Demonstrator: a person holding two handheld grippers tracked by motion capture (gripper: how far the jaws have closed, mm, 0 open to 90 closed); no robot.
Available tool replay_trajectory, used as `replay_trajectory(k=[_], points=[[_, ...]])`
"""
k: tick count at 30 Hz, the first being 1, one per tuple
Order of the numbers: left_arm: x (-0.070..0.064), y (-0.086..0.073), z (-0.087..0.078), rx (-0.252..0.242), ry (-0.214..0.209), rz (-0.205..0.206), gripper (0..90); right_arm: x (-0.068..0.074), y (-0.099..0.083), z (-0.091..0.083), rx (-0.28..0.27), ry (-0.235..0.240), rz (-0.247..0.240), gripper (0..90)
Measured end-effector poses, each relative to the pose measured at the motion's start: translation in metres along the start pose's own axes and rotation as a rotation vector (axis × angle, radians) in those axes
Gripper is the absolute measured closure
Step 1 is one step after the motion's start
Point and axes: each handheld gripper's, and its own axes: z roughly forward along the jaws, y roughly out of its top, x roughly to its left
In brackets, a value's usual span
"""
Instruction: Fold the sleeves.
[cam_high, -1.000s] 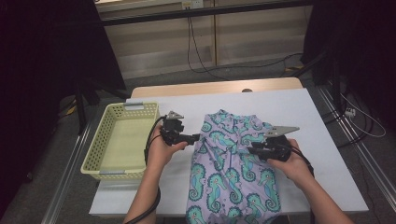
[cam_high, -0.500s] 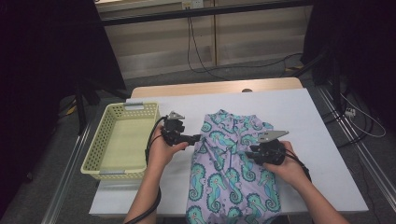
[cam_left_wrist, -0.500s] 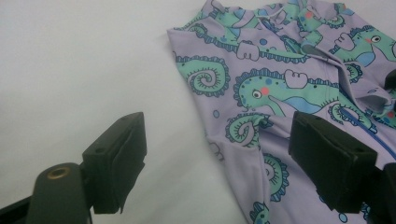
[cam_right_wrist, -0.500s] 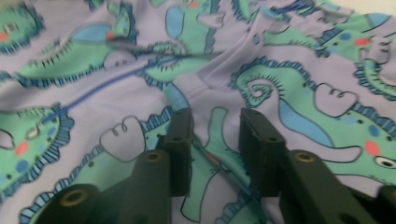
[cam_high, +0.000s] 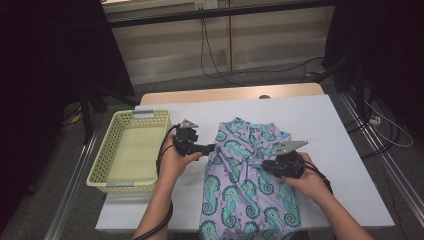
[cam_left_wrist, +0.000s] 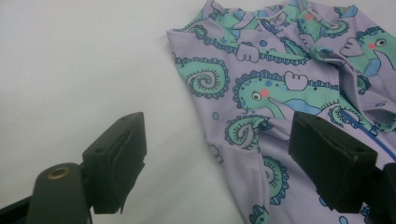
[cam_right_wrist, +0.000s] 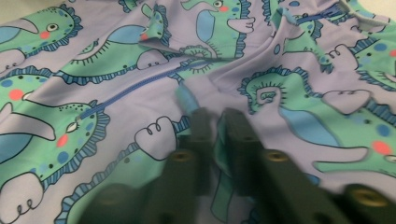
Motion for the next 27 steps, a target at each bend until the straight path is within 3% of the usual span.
replay_trajectory(k=[4, 8, 11, 19, 22, 27], points=[[0.001, 0.000, -0.001, -0.009, -0.002, -0.003, 19.5, -0.008, 0.003, -0.009, -0.062, -0.031, 0.053, 51.3], [0.002, 0.000, 0.001, -0.014, -0.016, -0.017, 19.3, -0.027, 0.003, -0.025, -0.124, -0.118, 0.140, 38.1], [0.001, 0.000, 0.002, -0.016, -0.018, -0.017, 19.1, -0.040, -0.001, -0.032, -0.136, -0.174, 0.205, 30.9], [0.002, 0.000, 0.008, -0.018, -0.012, -0.011, 19.1, -0.071, -0.014, -0.033, -0.093, -0.338, 0.296, 25.5], [0.003, -0.001, 0.010, -0.011, -0.015, -0.010, 19.1, -0.079, -0.018, -0.029, -0.095, -0.352, 0.334, 25.1], [0.004, 0.000, 0.013, -0.021, -0.010, -0.016, 19.1, -0.086, -0.013, -0.022, -0.092, -0.366, 0.326, 25.4]])
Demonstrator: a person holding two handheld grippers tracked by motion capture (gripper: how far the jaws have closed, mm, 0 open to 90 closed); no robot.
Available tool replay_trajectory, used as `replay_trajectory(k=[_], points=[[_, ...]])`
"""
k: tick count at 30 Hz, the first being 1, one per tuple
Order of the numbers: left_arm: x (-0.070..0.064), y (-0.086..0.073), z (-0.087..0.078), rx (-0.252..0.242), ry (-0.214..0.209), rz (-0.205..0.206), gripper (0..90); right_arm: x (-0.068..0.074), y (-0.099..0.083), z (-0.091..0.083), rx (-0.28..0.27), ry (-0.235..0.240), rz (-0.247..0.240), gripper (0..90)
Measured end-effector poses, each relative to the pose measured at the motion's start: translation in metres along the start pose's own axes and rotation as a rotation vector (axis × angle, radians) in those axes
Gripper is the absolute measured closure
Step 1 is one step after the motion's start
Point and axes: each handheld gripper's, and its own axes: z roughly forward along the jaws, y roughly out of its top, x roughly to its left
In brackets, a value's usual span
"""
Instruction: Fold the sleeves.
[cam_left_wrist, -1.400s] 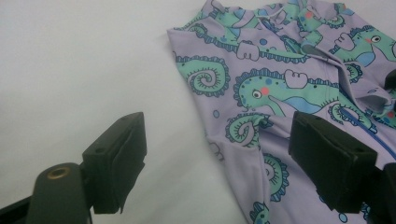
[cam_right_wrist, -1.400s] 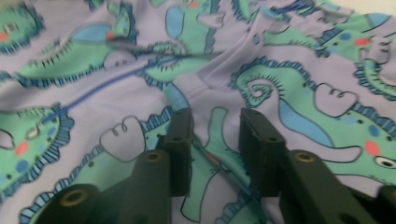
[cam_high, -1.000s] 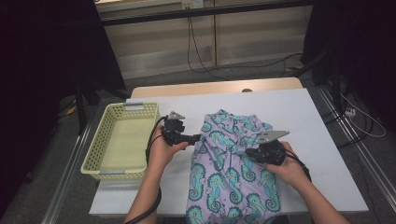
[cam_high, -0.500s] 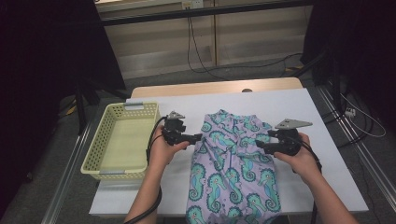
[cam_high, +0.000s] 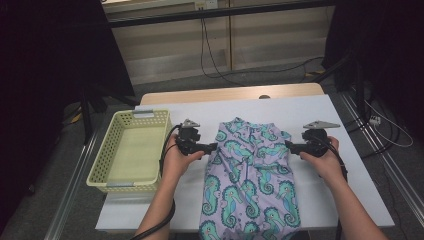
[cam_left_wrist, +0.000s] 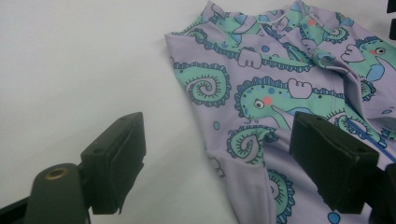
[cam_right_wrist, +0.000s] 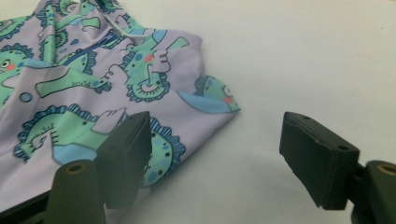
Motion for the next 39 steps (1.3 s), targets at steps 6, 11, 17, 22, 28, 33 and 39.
replay_trajectory(k=[6, 11, 17, 22, 28, 33, 39], points=[[0.004, 0.003, 0.004, -0.013, 0.009, -0.007, 19.3, -0.001, -0.001, 0.012, 0.000, 0.001, 0.010, 23.5], [0.006, 0.006, 0.009, -0.018, 0.013, -0.007, 19.5, -0.007, 0.003, 0.016, 0.015, -0.026, 0.034, 18.7], [0.010, 0.007, 0.017, -0.026, 0.017, -0.013, 23.2, -0.009, 0.002, 0.025, 0.026, -0.048, 0.045, 20.5], [0.010, 0.010, 0.023, -0.028, 0.012, -0.007, 24.0, -0.005, 0.005, 0.031, 0.051, -0.029, 0.033, 25.2], [0.005, 0.013, 0.030, -0.016, 0.003, 0.014, 23.9, 0.001, 0.009, 0.038, 0.060, -0.015, -0.012, 38.1], [0.004, 0.017, 0.038, -0.025, 0.010, 0.015, 23.8, 0.004, 0.011, 0.040, 0.045, 0.023, -0.029, 60.3], [0.007, 0.022, 0.046, -0.032, 0.024, 0.014, 23.9, 0.007, 0.012, 0.042, 0.043, 0.075, -0.047, 82.6]])
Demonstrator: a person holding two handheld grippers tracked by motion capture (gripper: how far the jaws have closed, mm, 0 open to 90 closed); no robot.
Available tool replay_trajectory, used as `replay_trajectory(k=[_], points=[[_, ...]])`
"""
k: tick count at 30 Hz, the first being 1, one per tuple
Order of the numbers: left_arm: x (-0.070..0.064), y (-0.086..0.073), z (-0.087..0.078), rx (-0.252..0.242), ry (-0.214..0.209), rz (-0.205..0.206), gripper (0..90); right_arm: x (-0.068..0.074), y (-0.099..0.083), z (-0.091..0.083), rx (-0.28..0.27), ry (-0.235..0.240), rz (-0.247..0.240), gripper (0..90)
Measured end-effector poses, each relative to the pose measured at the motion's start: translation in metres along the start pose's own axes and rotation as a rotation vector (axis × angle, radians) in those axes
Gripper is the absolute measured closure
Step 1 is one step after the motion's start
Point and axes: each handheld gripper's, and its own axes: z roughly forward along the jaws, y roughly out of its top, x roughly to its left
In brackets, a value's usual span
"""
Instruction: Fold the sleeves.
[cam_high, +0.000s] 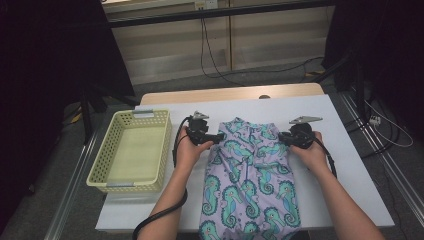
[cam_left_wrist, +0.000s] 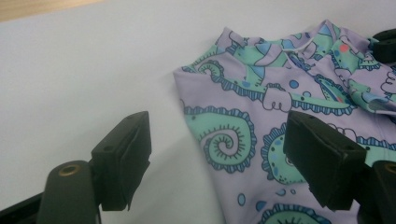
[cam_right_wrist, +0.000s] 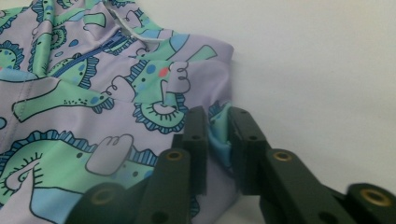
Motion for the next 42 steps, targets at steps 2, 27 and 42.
replay_trajectory(k=[2, 27, 42], points=[[0.001, 0.001, 0.003, -0.001, 0.000, -0.001, 24.0, 0.000, 0.001, 0.001, -0.001, 0.003, -0.001, 84.7], [0.004, 0.003, 0.037, 0.048, 0.021, 0.037, 71.2, -0.007, 0.012, -0.006, -0.033, 0.002, 0.001, 88.4], [0.008, 0.013, 0.012, 0.019, 0.007, -0.013, 88.4, -0.006, 0.030, -0.013, -0.051, -0.023, -0.029, 88.6]])
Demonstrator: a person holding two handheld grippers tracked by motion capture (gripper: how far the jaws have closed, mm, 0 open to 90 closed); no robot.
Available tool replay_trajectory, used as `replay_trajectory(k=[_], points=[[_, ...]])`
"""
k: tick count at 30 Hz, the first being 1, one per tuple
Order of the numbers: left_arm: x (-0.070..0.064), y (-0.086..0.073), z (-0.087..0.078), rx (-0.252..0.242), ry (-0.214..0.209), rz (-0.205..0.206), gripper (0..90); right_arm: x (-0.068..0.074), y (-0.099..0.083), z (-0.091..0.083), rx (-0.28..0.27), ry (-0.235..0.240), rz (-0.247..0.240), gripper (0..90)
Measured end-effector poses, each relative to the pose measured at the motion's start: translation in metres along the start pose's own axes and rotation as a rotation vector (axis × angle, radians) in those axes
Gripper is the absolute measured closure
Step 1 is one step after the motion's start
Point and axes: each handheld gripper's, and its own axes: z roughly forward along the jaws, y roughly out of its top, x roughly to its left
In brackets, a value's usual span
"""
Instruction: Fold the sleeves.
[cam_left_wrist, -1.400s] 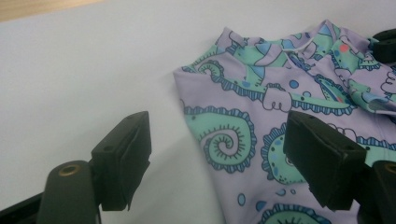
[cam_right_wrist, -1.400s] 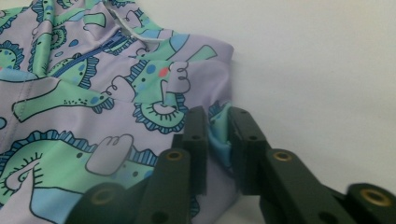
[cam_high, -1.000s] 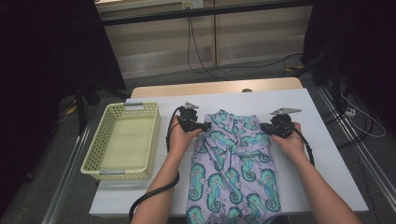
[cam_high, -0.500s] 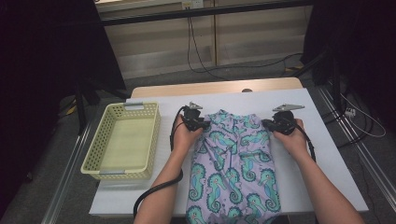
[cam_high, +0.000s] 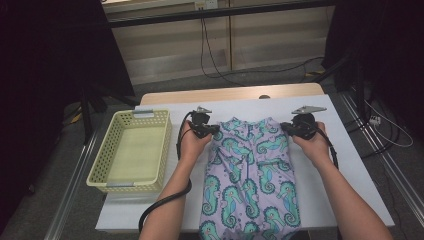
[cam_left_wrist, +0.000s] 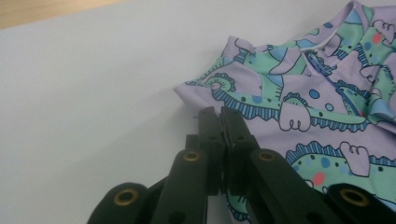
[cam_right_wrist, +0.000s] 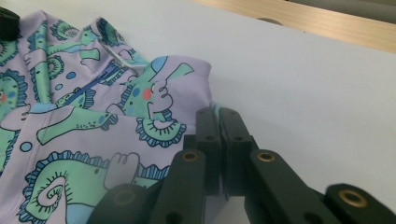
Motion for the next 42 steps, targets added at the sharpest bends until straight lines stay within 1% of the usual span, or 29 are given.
replay_trajectory(k=[6, 7, 8, 10, 11, 13, 15, 16, 17, 18, 19, 21, 22, 24, 25, 26, 27, 28, 29, 30, 31, 33, 34, 36, 38, 39, 40, 42], points=[[0.003, -0.003, -0.003, 0.007, -0.009, -0.007, 88.3, 0.003, 0.008, 0.001, -0.001, -0.004, -0.013, 88.6], [0.004, -0.004, -0.003, 0.007, -0.008, -0.003, 88.2, 0.004, 0.008, 0.002, 0.001, -0.002, -0.020, 88.6], [0.004, -0.005, -0.003, 0.012, -0.010, -0.012, 87.9, 0.004, 0.008, 0.003, 0.003, -0.003, -0.019, 88.6], [0.006, -0.006, -0.001, 0.016, 0.005, -0.016, 87.3, 0.004, 0.006, 0.005, 0.017, -0.007, -0.016, 88.6], [0.008, -0.007, 0.000, 0.021, 0.004, -0.024, 87.1, 0.003, 0.005, 0.006, 0.021, -0.007, -0.011, 88.6], [0.010, -0.009, 0.001, 0.025, -0.005, -0.038, 83.1, 0.001, 0.003, 0.008, 0.026, -0.006, -0.003, 88.6], [0.011, -0.010, 0.003, 0.016, -0.002, -0.040, 75.3, 0.001, 0.002, 0.009, 0.031, -0.006, -0.004, 88.6], [0.012, -0.009, 0.003, 0.010, -0.004, -0.051, 73.2, 0.001, 0.002, 0.010, 0.033, -0.005, -0.004, 88.6], [0.013, -0.009, 0.004, 0.001, -0.004, -0.073, 70.3, 0.001, 0.002, 0.010, 0.032, -0.005, -0.006, 88.6], [0.013, -0.008, 0.005, -0.001, -0.002, -0.083, 64.7, 0.001, 0.003, 0.011, 0.032, -0.005, -0.008, 88.6], [0.014, -0.007, 0.006, 0.000, -0.003, -0.084, 61.9, 0.002, 0.003, 0.011, 0.032, -0.005, -0.008, 88.6], [0.013, -0.005, 0.012, 0.005, 0.005, -0.080, 53.4, 0.001, 0.002, 0.011, 0.034, -0.004, -0.006, 88.6], [0.012, -0.004, 0.014, 0.008, 0.008, -0.076, 53.2, 0.001, 0.002, 0.012, 0.034, -0.002, -0.001, 88.6], [0.011, -0.002, 0.018, 0.001, 0.013, -0.086, 50.4, 0.001, 0.002, 0.012, 0.038, -0.002, -0.001, 88.6], [0.011, -0.002, 0.021, 0.003, 0.007, -0.093, 51.4, 0.002, 0.002, 0.012, 0.039, -0.001, -0.003, 88.6], [0.011, -0.001, 0.023, 0.003, 0.001, -0.088, 52.4, 0.002, 0.002, 0.012, 0.041, -0.002, -0.007, 88.6], [0.010, 0.000, 0.025, 0.002, -0.008, -0.084, 55.6, 0.003, 0.002, 0.011, 0.042, -0.002, -0.010, 88.6], [0.009, 0.001, 0.027, 0.015, -0.016, -0.076, 64.8, 0.003, 0.003, 0.011, 0.040, -0.001, -0.014, 88.6], [0.007, 0.001, 0.029, 0.013, -0.013, -0.063, 67.0, 0.003, 0.003, 0.011, 0.038, 0.001, -0.012, 88.6], [0.006, 0.002, 0.029, 0.014, -0.018, -0.054, 72.4, 0.003, 0.003, 0.011, 0.038, 0.003, -0.012, 88.6], [0.005, 0.003, 0.029, 0.011, -0.026, -0.067, 80.2, 0.003, 0.003, 0.011, 0.038, 0.003, -0.014, 88.6], [0.004, 0.004, 0.027, -0.005, -0.046, -0.081, 90.0, 0.004, 0.003, 0.010, 0.038, 0.004, -0.014, 88.6], [0.003, 0.006, 0.024, 0.008, -0.044, -0.073, 90.0, 0.004, 0.003, 0.008, 0.037, 0.006, -0.013, 88.7], [0.001, 0.008, 0.016, -0.014, -0.047, -0.067, 90.0, 0.004, 0.004, 0.005, 0.026, 0.016, -0.020, 88.7], [0.000, 0.010, 0.005, -0.021, -0.060, -0.053, 90.0, 0.004, 0.005, 0.000, 0.018, 0.024, -0.030, 88.7], [-0.001, 0.010, 0.001, -0.025, -0.075, -0.058, 90.0, 0.005, 0.006, -0.003, 0.016, 0.025, -0.034, 88.7], [-0.002, 0.009, -0.003, -0.029, -0.079, -0.055, 90.0, 0.006, 0.006, -0.005, 0.010, 0.029, -0.043, 88.7], [-0.003, 0.008, -0.009, -0.020, -0.078, -0.042, 90.0, 0.008, 0.007, -0.009, 0.001, 0.035, -0.052, 88.7]])
